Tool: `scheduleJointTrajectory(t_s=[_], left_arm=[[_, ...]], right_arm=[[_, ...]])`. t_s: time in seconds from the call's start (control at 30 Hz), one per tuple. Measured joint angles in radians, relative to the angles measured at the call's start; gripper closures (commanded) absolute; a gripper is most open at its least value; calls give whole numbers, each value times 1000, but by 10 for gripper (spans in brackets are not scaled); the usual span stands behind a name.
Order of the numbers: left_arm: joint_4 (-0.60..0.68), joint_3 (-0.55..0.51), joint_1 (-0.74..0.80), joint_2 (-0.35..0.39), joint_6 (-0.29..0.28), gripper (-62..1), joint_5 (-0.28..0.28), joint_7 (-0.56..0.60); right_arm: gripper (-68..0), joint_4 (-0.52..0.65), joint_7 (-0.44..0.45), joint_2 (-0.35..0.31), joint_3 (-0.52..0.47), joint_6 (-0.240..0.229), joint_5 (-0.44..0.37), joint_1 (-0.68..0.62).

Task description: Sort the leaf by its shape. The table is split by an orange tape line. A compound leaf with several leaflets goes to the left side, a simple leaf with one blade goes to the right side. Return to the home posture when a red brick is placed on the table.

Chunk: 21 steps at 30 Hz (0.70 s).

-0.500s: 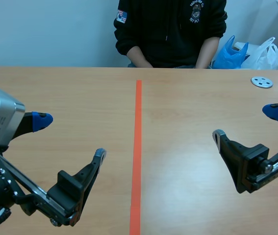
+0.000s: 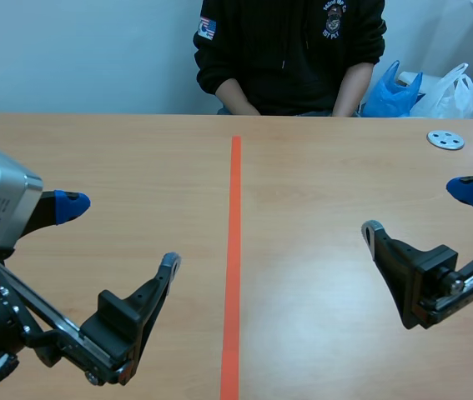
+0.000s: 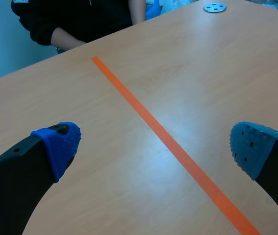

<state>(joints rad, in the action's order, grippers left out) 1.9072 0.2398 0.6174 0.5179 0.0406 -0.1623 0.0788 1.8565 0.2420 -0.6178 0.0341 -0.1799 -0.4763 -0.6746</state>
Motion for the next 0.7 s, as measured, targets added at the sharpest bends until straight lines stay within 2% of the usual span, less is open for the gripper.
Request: scheduleJointTrajectory(t_s=[0.7], left_arm=[[0, 0, 0, 0, -8, -623, 0, 0]], right_arm=[[-679, 0, 0, 0, 0, 0, 0, 0]])
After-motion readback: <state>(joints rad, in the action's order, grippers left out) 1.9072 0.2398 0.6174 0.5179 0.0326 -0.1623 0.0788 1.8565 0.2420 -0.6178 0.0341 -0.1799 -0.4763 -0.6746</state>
